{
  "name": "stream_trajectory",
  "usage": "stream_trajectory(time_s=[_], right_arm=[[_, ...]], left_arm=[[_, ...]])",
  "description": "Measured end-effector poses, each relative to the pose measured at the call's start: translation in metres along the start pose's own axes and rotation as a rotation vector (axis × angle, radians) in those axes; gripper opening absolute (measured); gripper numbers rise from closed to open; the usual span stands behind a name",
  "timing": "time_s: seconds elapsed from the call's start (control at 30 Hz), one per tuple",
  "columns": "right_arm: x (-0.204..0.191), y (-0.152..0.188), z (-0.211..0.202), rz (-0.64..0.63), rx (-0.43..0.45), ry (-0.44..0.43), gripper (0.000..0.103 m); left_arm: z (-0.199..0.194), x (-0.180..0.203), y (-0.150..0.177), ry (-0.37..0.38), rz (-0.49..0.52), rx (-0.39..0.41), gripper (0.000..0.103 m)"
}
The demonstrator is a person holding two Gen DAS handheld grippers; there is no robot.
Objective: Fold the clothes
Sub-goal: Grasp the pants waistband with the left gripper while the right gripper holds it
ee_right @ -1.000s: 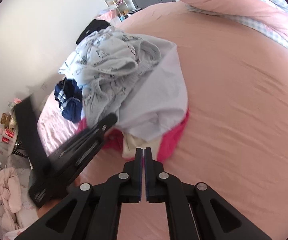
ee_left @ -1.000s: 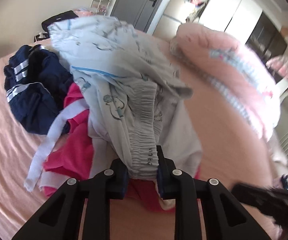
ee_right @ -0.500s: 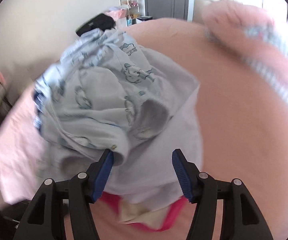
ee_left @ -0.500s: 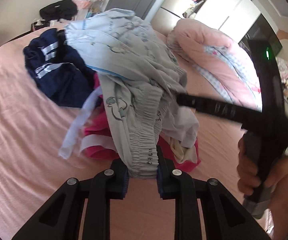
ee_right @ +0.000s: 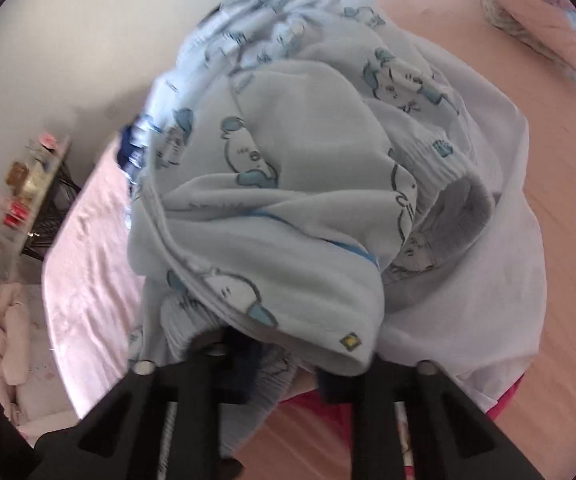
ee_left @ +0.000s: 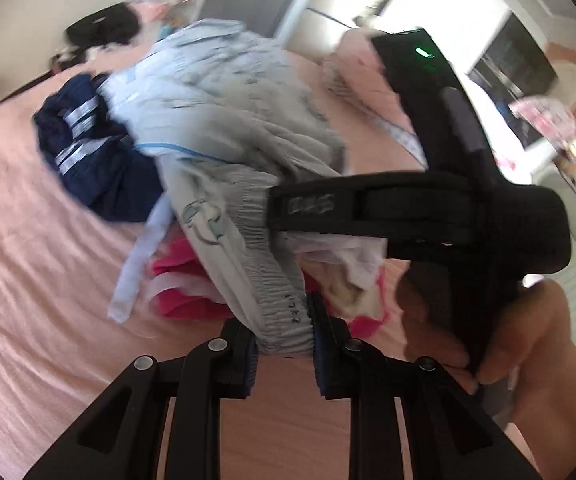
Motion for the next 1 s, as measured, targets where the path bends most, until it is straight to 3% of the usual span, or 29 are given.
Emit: stream_trajectory(time_s=[0.2, 0.3, 0.47, 0.63, 0.73, 0.93, 1.0], right_arm=[[0.052, 0.051, -0.075, 0.013, -0.019, 0.021, 0.007], [0.085, 0.081, -0.118, 0.044, -0.043, 0.02, 0.007], [0.139, 0.136, -0.19, 0.112, -0.074, 0.024, 0.007], [0.192, 0.248, -0.287, 0.354, -0.052, 0.115, 0.008], [0.219, 0.315, -0.333, 0.538, -0.021, 0.114, 0.008], [0.239, 0.365, -0.41, 0.645, 0.098, 0.185, 0.01], [0.243, 0.378, -0.428, 0.686, 0.138, 0.212, 0.022]], left_arm=[[0.009, 0.051, 0.011, 0.122, 0.042, -0.053, 0.019], [0.01, 0.103, 0.028, 0.245, 0.08, -0.103, 0.019], [0.003, 0.217, 0.087, 0.436, 0.216, -0.217, 0.019], [-0.003, 0.332, 0.175, 0.573, 0.285, -0.387, 0.019], [-0.008, 0.374, 0.209, 0.587, 0.345, -0.424, 0.019], [-0.009, 0.435, 0.252, 0.593, 0.471, -0.473, 0.019], [-0.01, 0.455, 0.266, 0.594, 0.513, -0.489, 0.022]])
Point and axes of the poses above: each gripper's, at about its wrist camera, not at the fingertips, and z roughly the way its jaws point, x to its right, y to its underside, the point moved 3 cm from there along z, roughly the way its jaws point, and after that the axes turned 11 degrees about x, right-handed, at the moved point
